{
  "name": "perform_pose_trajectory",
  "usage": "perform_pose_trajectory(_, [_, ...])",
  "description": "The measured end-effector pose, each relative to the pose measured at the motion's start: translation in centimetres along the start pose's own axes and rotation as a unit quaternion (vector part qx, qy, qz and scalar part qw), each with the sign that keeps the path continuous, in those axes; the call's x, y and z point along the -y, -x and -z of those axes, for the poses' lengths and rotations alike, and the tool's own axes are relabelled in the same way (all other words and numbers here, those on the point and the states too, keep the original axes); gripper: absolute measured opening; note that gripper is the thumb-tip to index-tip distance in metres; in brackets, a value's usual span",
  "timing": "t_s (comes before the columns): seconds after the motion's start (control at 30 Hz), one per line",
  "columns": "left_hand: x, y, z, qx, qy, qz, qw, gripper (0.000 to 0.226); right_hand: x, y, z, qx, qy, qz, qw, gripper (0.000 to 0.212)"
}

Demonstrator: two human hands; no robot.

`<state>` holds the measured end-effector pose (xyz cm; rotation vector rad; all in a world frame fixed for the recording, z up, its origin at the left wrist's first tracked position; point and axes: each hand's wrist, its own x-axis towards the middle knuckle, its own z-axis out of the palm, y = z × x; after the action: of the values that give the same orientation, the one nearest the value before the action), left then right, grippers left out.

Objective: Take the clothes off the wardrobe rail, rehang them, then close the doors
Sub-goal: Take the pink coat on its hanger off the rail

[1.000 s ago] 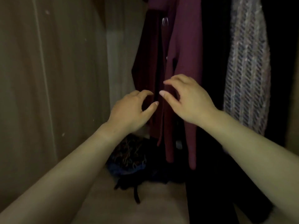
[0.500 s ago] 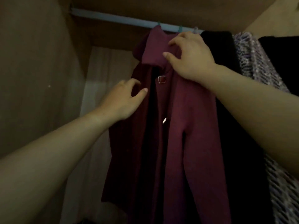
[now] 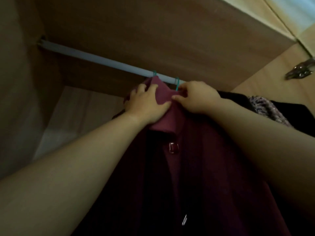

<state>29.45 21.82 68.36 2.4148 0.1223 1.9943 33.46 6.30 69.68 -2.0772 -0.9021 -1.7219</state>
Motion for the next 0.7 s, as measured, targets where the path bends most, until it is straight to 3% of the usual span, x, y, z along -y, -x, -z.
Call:
perform_pose_trajectory(0.33, [5.2, 0.6, -3.8, 0.005, -0.024, -0.026, 0.999, 0.070, -0.2, -2.2, -1.7, 0.024, -0.061, -0.013, 0.998, 0.032])
perform_pose_trajectory(0.53, [5.6, 0.0, -4.1, 0.070, 0.032, -0.034, 0.996, 0.066, -0.7, -2.6, -3.4, -0.047, -0.134, -0.082, 0.986, 0.024])
perform_pose_trajectory(0.7, [5.9, -0.9, -4.1, 0.084, 0.075, -0.023, 0.993, 0.068, -0.2, -3.5, -3.2, -0.086, -0.117, -0.095, 0.985, 0.019])
